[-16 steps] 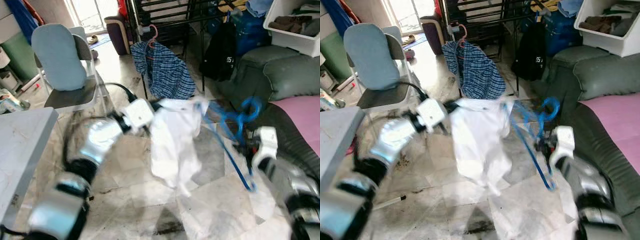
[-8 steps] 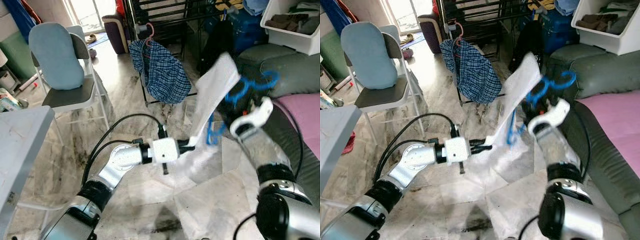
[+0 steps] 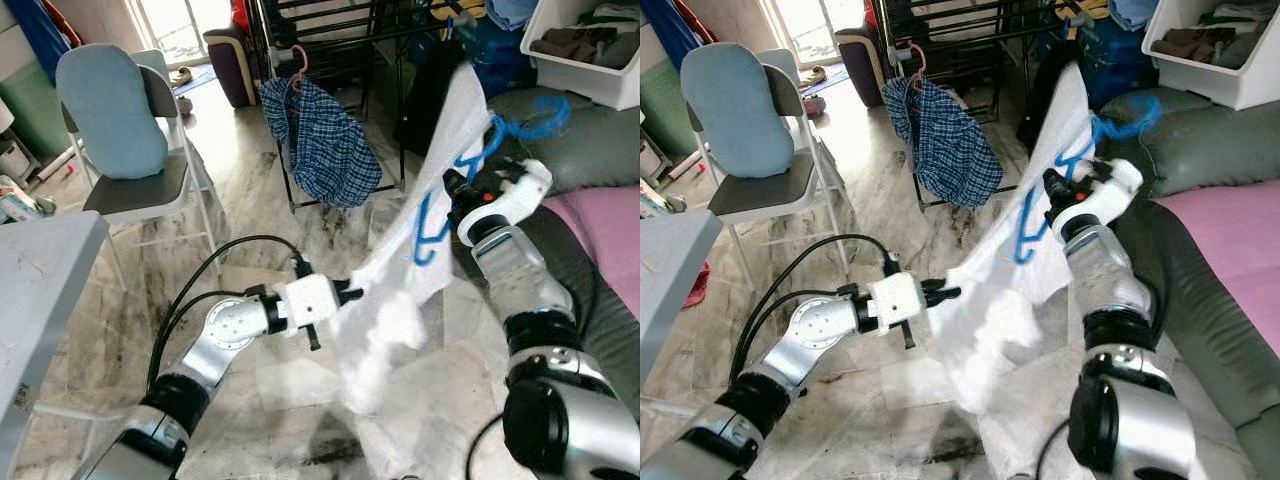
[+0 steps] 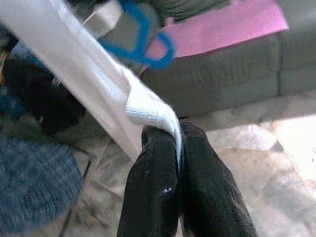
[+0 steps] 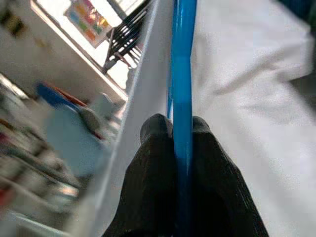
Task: Hang hanger
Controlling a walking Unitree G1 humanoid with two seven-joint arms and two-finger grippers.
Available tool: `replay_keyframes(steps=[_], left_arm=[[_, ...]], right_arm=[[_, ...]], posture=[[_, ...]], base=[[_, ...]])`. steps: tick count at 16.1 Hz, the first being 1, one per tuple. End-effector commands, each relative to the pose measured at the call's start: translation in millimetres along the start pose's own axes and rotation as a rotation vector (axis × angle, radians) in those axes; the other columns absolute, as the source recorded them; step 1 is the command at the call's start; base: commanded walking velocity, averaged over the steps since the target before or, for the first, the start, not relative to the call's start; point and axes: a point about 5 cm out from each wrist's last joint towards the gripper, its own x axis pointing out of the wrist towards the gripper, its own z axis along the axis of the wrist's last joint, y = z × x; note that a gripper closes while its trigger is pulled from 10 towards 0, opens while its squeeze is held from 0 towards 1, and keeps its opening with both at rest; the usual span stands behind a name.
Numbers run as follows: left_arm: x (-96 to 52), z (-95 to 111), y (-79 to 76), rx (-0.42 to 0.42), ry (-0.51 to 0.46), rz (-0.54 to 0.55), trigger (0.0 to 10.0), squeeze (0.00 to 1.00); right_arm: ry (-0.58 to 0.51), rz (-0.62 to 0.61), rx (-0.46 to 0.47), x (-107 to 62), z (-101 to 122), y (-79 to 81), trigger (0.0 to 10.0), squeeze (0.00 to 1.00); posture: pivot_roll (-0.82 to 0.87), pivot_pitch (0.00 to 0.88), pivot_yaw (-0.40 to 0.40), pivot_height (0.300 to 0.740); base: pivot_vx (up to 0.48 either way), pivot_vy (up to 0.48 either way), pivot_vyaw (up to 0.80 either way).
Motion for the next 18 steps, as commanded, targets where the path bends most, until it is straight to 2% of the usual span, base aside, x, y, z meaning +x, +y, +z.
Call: replay_keyframes(steps=[1, 3, 4, 5, 6, 7, 10, 11, 13, 15, 16, 17, 18], left_arm=[[-10.3, -16, -5.3, -0.076, 0.062, 0.033, 10.0, 1.0], [-7.1, -16, -10.9, -0.133, 0.05, 0.023, 10.0, 1.0], [-0.8, -16, -21.5, -0.19, 0.038, 0.001, 10.0, 1.0], [2.1, -17, -30.9, -0.221, 0.038, -0.033, 10.0, 1.0], [4.3, -20, -47.0, -0.192, 0.064, -0.114, 10.0, 1.0], [5.2, -20, -48.6, -0.188, 0.065, -0.13, 10.0, 1.0], [4.6, -16, -25.4, -0.234, 0.04, -0.002, 10.0, 1.0], [-1.3, -13, -7.4, -0.199, 0.018, 0.091, 10.0, 1.0], [-13.9, -7, 16.8, -0.181, -0.04, 0.268, 10.0, 1.0], [-24.0, -7, 24.0, -0.118, -0.04, 0.323, 10.0, 1.0], [-30.9, -8, 25.1, -0.06, -0.021, 0.335, 10.0, 1.0], [-32.7, -8, 25.1, -0.041, -0.018, 0.331, 10.0, 1.0], [-38.4, -8, 26.6, 0.043, -0.006, 0.314, 10.0, 1.0]], right_arm=[[-0.185, 0.055, -0.144, 1.8, 40, 12.9, 10.0, 0.0], [-0.193, 0.092, -0.189, 2.0, 38, 21.9, 10.0, 0.0], [-0.204, 0.141, -0.24, 3.2, 34, 33.7, 10.0, 0.0], [-0.214, 0.146, -0.254, 3.7, 33, 36.0, 10.0, 0.0], [-0.228, 0.159, -0.265, 3.9, 31, 38.2, 10.0, 0.0], [-0.228, 0.172, -0.294, 3.3, 30, 39.8, 10.0, 0.0], [-0.19, 0.249, -0.419, -6.3, 16, 39.6, 10.0, 0.0], [-0.138, 0.301, -0.473, -17.3, 2, 32.5, 10.0, 0.0], [-0.025, 0.419, -0.467, -36.1, -20, 22.7, 10.0, 0.0], [0.041, 0.473, -0.514, -49.9, -35, 15.8, 10.0, 0.0], [0.098, 0.516, -0.55, -60.8, -45, 10.3, 10.0, 0.0], [0.113, 0.527, -0.562, -63.6, -47, 8.8, 10.0, 0.0], [0.152, 0.57, -0.599, -70.8, -51, 4.7, 10.0, 0.0]], posture=[[-0.17, 0.0, 0.065, 0.74], [-0.17, 0.0, 0.062, 0.74], [-0.18, 0.0, 0.057, 0.74], [-0.18, 0.0, 0.057, 0.74], [-0.18, 0.0, 0.057, 0.74], [-0.19, 0.0, 0.057, 0.74], [-0.2, 0.0, 0.059, 0.74], [-0.2, 0.0, 0.053, 0.74], [-0.2, 0.0, 0.047, 0.74], [-0.19, 0.0, 0.045, 0.74], [-0.19, 0.0, 0.045, 0.74], [-0.18, 0.0, 0.045, 0.74], [-0.18, 0.0, 0.043, 0.74]], base=[[0.0, 0.0, 0.0], [0.0, 0.0, 0.0], [0.0, 0.0, 0.0], [0.0, 0.0, 0.0], [0.0, 0.0, 0.0], [0.0, 0.0, 0.0], [0.0, 0.0, 0.0], [0.0, 0.0, 0.0], [0.0, 0.0, 0.0], [0.0, 0.0, 0.0], [0.0, 0.0, 0.0], [0.0, 0.0, 0.0], [0.0, 0.0, 0.0]])
